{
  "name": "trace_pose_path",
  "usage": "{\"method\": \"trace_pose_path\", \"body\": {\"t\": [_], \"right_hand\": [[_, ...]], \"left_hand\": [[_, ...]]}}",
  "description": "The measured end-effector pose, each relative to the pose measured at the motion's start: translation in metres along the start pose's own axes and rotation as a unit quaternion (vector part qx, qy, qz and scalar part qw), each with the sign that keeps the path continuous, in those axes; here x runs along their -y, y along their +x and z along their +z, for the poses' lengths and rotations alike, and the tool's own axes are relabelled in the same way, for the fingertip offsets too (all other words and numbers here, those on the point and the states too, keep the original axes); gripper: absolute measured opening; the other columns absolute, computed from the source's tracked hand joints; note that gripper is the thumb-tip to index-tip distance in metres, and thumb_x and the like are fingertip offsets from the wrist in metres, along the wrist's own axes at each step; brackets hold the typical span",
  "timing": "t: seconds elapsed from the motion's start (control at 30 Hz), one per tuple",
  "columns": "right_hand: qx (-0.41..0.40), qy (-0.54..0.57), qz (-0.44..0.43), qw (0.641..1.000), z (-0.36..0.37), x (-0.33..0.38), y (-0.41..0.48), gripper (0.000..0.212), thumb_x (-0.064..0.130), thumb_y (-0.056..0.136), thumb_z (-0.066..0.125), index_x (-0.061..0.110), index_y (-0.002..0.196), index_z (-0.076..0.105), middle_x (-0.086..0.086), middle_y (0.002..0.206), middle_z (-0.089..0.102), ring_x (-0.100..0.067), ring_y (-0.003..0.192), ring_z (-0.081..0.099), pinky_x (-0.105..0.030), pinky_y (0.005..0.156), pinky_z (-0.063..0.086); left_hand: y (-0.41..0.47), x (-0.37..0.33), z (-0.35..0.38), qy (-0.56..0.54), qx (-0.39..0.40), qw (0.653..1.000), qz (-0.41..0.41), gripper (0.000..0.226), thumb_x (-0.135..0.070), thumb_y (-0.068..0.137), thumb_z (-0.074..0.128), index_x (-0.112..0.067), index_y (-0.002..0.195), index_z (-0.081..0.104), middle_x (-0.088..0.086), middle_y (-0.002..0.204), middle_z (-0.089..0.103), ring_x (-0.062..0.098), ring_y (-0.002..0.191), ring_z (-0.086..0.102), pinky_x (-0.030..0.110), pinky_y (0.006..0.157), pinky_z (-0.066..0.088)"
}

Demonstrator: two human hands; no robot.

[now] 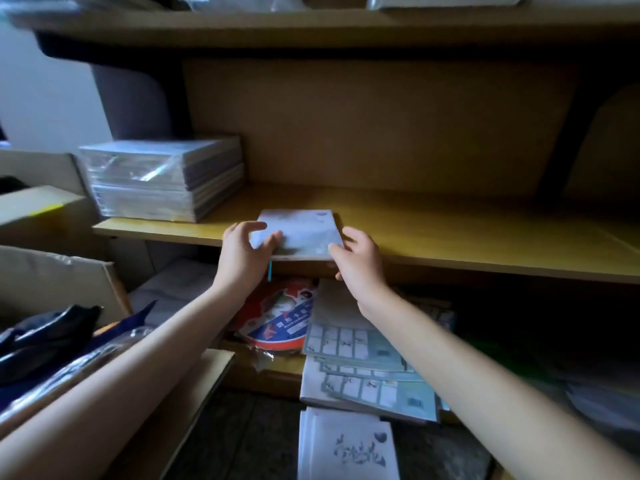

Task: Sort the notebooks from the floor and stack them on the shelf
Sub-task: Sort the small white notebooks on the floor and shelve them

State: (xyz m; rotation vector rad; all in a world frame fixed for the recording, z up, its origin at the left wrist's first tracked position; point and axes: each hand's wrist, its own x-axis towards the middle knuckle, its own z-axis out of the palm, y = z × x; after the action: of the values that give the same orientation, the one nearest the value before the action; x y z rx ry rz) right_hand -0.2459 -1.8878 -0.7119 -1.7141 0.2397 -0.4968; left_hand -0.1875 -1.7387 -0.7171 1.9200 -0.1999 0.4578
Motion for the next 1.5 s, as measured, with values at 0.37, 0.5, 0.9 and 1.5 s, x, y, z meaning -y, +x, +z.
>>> {"method": "trace_pose_path", "body": {"t": [0.37, 0.5, 0.9, 1.5], "right_hand": [[0.046, -0.199, -0.226, 0.953, 0.003, -0.019, 0.001, 0.005, 0.012, 0.085, 0.064, 0.014, 0.090, 0.063, 0.004, 0.102, 0.053, -0.013, 0.090, 0.058, -0.012, 0.071, 0.040], [-0.012, -0.352, -0.246, 0.903, 0.005, -0.020, 0.012, 0.015, 0.028, 0.086, 0.064, 0.018, 0.097, 0.059, 0.003, 0.109, 0.052, -0.018, 0.085, 0.059, -0.019, 0.051, 0.031], [0.025, -0.610, -0.350, 0.711, 0.000, -0.026, 0.017, 0.038, 0.025, 0.081, 0.056, 0.011, 0.116, 0.054, -0.009, 0.105, 0.061, -0.025, 0.096, 0.057, -0.034, 0.075, 0.046], [0.116, -0.583, -0.283, 0.753, -0.009, 0.004, 0.008, 0.043, 0.022, 0.083, 0.050, 0.017, 0.125, 0.044, -0.006, 0.120, 0.051, -0.023, 0.111, 0.046, -0.033, 0.083, 0.042]], "left_hand": [[-0.055, 0.006, 0.004, 0.434, 0.060, 0.822, 0.365, 0.059, -0.044, 0.085, 0.038, -0.012, 0.131, 0.054, 0.007, 0.134, 0.055, 0.026, 0.123, 0.052, 0.039, 0.097, 0.042], [-0.045, 0.018, 0.022, 0.516, 0.130, 0.790, 0.305, 0.081, -0.059, 0.083, 0.027, -0.001, 0.134, 0.049, 0.017, 0.134, 0.054, 0.036, 0.122, 0.053, 0.050, 0.097, 0.044], [0.047, 0.030, 0.003, 0.461, 0.151, 0.854, 0.190, 0.102, -0.073, 0.067, -0.009, -0.023, 0.147, 0.030, 0.010, 0.157, 0.017, 0.028, 0.146, 0.004, 0.047, 0.115, 0.003], [0.050, -0.014, 0.030, 0.596, 0.215, 0.763, 0.128, 0.112, -0.087, 0.065, 0.012, -0.015, 0.151, 0.007, 0.022, 0.152, 0.021, 0.038, 0.133, 0.035, 0.042, 0.105, 0.032]]}}
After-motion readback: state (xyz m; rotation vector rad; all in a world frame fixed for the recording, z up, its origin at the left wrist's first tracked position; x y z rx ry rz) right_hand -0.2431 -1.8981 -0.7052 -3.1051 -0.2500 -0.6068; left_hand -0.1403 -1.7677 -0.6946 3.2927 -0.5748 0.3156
